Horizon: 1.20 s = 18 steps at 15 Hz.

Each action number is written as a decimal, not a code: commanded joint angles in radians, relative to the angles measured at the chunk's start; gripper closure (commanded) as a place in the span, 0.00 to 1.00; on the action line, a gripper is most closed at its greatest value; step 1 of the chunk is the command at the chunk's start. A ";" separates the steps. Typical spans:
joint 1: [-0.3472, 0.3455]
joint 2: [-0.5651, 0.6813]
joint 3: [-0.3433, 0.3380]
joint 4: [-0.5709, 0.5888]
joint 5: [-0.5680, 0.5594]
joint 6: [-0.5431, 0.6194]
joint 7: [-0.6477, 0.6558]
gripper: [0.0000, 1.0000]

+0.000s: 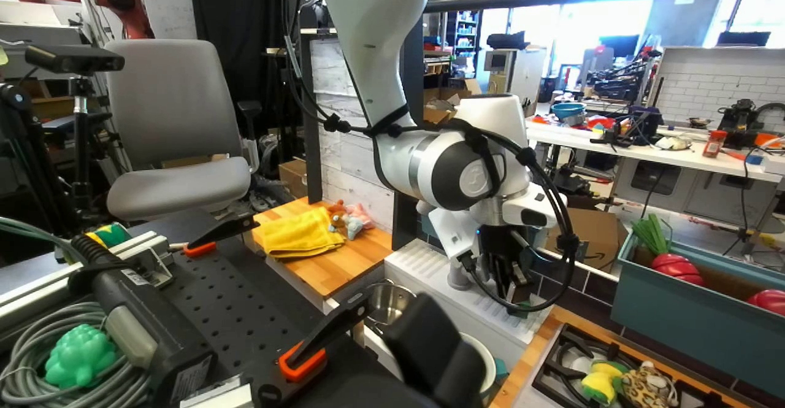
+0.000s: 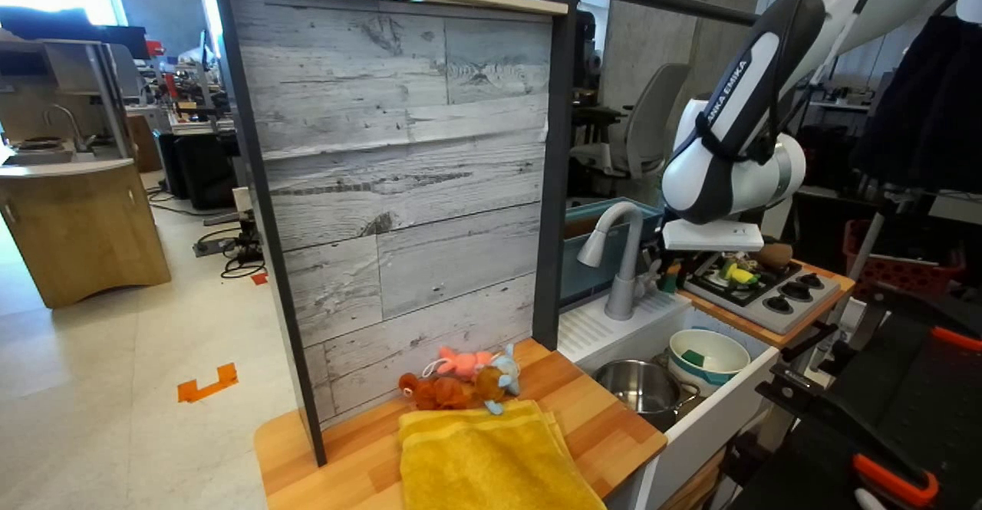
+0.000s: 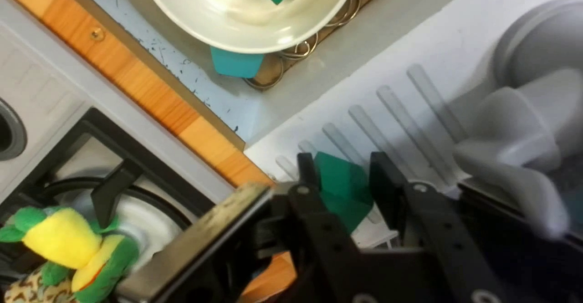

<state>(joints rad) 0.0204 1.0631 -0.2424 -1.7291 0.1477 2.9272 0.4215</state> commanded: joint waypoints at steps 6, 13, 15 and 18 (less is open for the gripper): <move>0.138 -0.269 -0.007 -0.396 -0.103 -0.157 -0.110 0.90; 0.280 -0.228 0.086 -0.431 -0.133 -0.015 -0.101 0.90; 0.326 -0.215 0.072 -0.416 -0.136 -0.018 -0.088 0.90; 0.366 -0.206 0.048 -0.397 -0.144 -0.004 -0.082 0.90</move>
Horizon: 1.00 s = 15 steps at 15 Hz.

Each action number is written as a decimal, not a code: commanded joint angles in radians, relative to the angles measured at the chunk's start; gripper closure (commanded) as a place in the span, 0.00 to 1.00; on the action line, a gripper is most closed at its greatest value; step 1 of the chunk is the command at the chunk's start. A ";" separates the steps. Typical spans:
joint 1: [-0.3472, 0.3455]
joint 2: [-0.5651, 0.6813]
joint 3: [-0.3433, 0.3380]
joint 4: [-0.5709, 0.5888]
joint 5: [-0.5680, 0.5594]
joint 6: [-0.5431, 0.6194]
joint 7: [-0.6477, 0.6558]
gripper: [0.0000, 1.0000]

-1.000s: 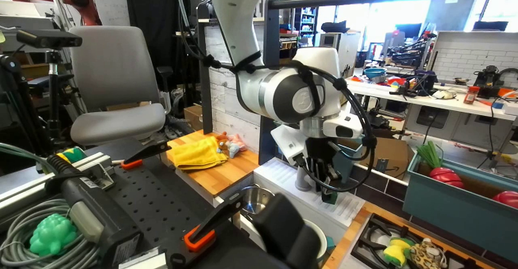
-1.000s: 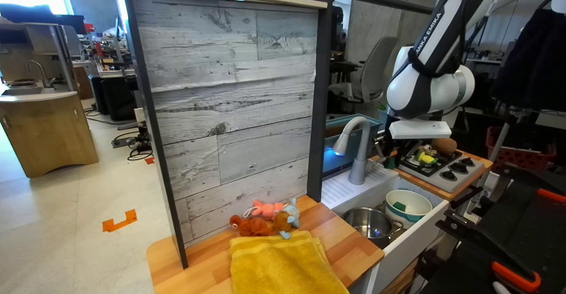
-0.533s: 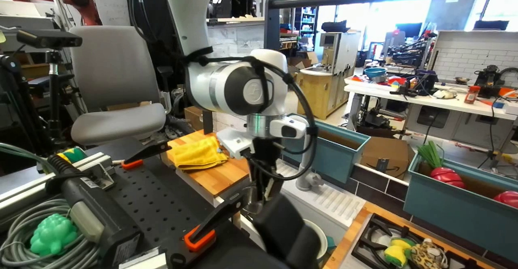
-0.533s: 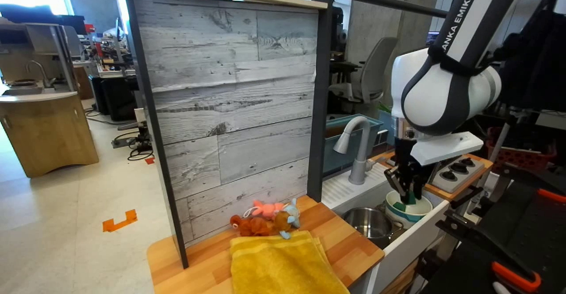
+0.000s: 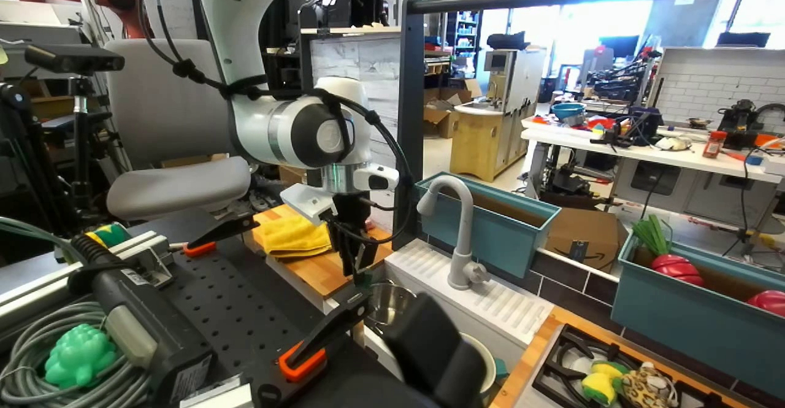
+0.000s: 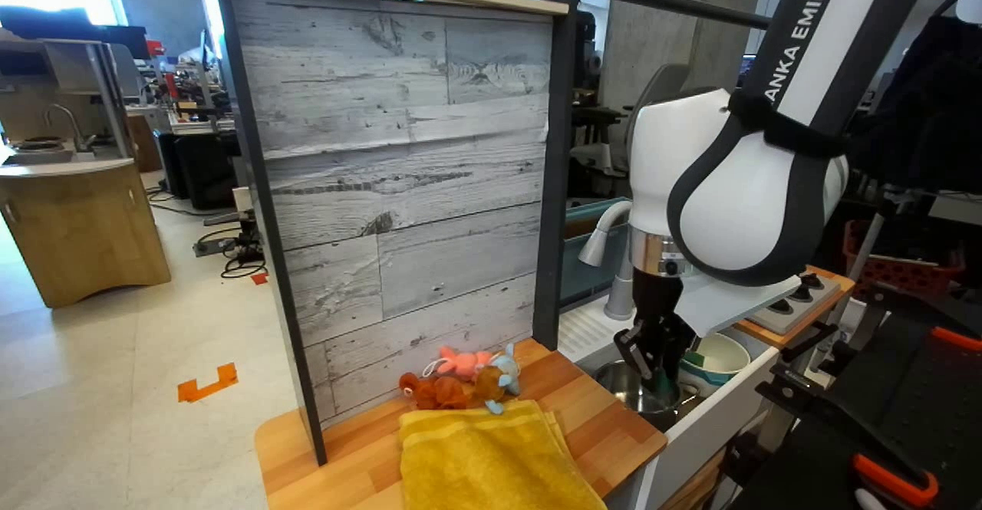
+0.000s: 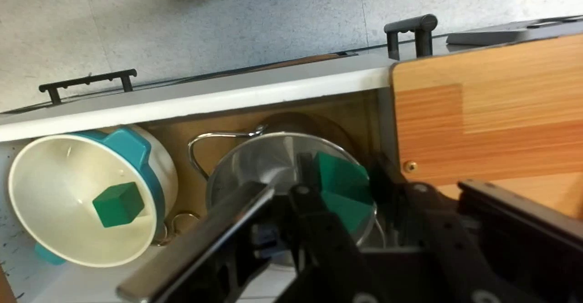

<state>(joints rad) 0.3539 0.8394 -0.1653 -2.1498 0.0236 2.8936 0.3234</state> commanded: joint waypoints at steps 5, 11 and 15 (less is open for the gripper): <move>0.057 0.028 -0.069 0.058 -0.007 0.087 0.022 0.90; 0.087 0.061 -0.137 0.090 0.000 0.032 0.063 0.34; 0.092 -0.002 -0.118 0.044 -0.003 0.020 0.059 0.05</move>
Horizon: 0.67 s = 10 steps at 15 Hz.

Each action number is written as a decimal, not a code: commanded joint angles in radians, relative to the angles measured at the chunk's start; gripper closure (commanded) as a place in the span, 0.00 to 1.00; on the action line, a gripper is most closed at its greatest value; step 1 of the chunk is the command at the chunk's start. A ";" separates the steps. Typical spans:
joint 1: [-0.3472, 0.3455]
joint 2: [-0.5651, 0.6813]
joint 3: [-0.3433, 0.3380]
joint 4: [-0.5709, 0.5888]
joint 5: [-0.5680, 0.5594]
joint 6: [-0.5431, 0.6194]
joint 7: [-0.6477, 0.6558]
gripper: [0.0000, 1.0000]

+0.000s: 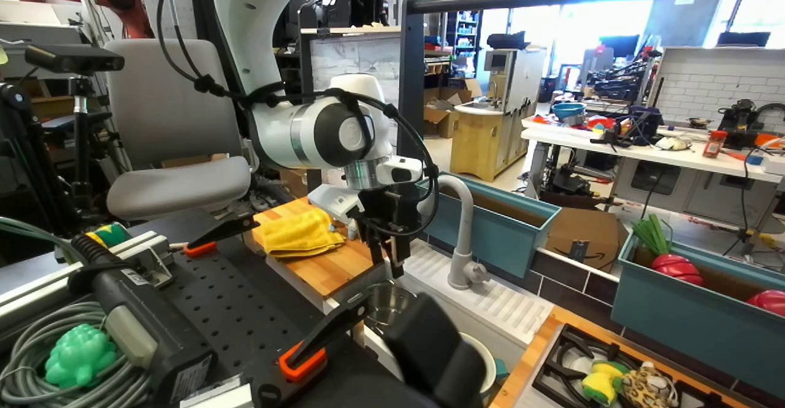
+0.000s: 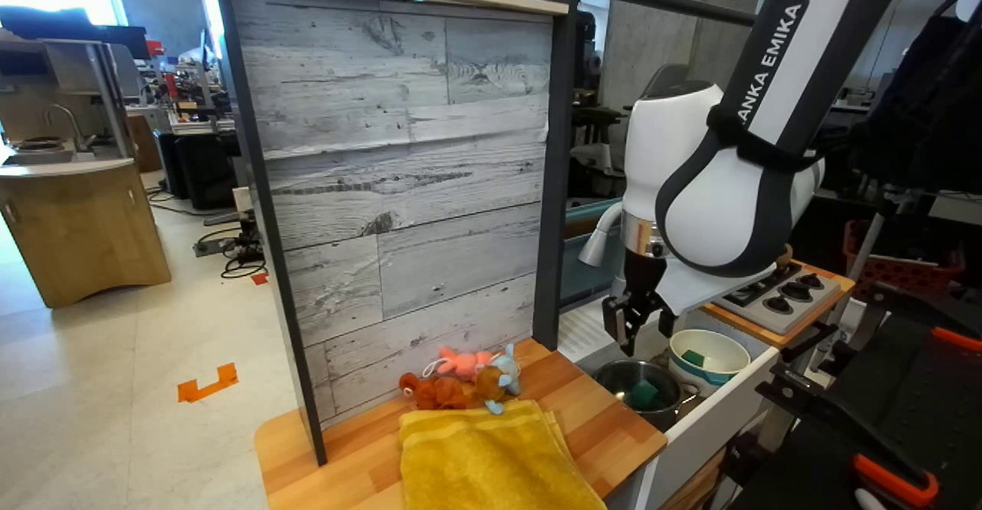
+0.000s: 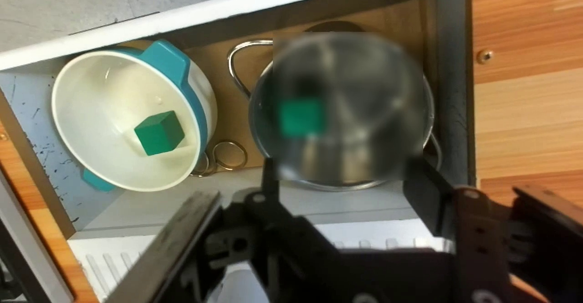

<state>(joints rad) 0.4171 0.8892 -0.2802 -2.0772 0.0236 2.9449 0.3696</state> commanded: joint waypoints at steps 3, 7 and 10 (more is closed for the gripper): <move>0.012 -0.126 0.072 -0.060 0.002 -0.011 -0.017 0.00; 0.014 -0.109 0.105 -0.019 -0.002 -0.003 0.002 0.00; 0.012 -0.098 0.096 -0.019 -0.002 -0.003 0.002 0.00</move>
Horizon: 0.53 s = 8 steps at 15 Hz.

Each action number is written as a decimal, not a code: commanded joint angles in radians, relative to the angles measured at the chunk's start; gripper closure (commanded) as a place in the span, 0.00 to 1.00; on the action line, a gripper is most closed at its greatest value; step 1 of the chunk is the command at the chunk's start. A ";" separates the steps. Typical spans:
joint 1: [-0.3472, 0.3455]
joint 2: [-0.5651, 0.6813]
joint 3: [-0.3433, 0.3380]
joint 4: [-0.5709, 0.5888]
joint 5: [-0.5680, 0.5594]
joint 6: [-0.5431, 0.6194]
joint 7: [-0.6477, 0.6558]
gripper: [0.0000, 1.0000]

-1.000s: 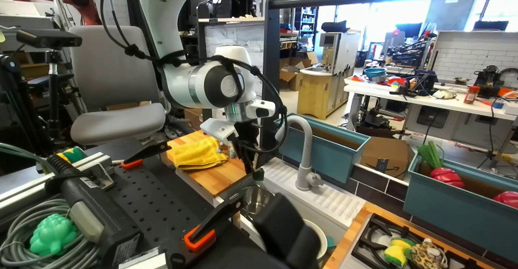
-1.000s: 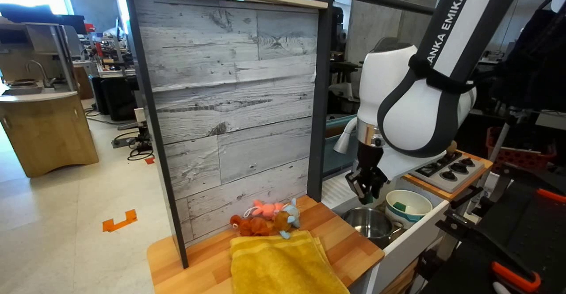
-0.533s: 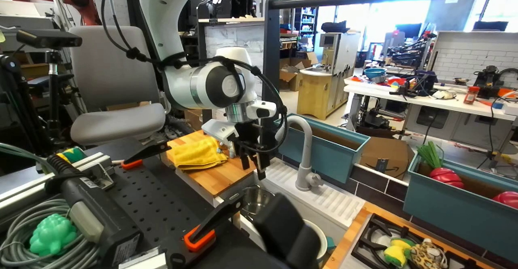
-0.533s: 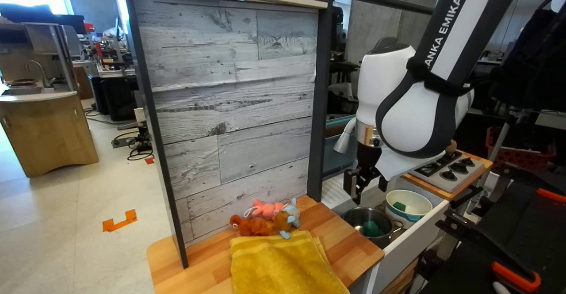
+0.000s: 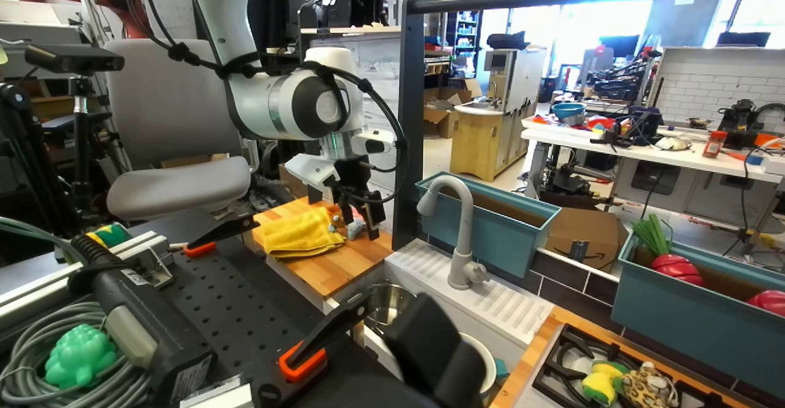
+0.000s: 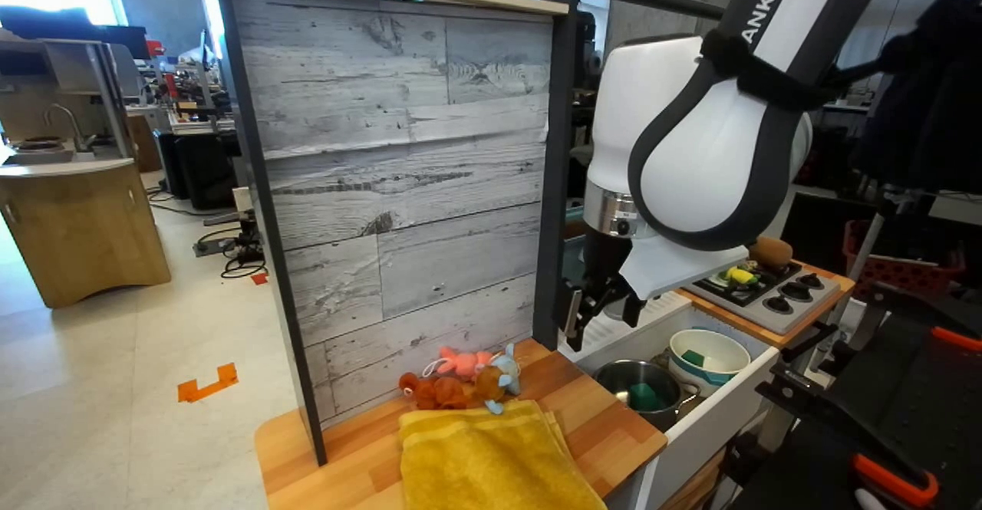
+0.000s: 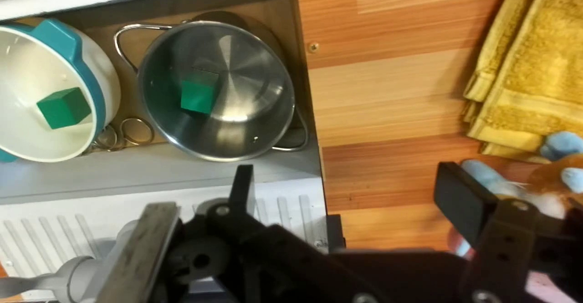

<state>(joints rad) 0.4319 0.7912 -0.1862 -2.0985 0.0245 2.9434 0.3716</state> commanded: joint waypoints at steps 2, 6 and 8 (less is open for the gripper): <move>-0.035 0.020 0.030 0.008 0.002 0.031 -0.023 0.00; -0.109 0.091 0.171 0.092 0.037 0.188 -0.073 0.00; -0.097 0.147 0.192 0.176 0.045 0.155 -0.070 0.00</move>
<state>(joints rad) 0.3482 0.8550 -0.0469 -2.0429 0.0359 3.1028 0.3339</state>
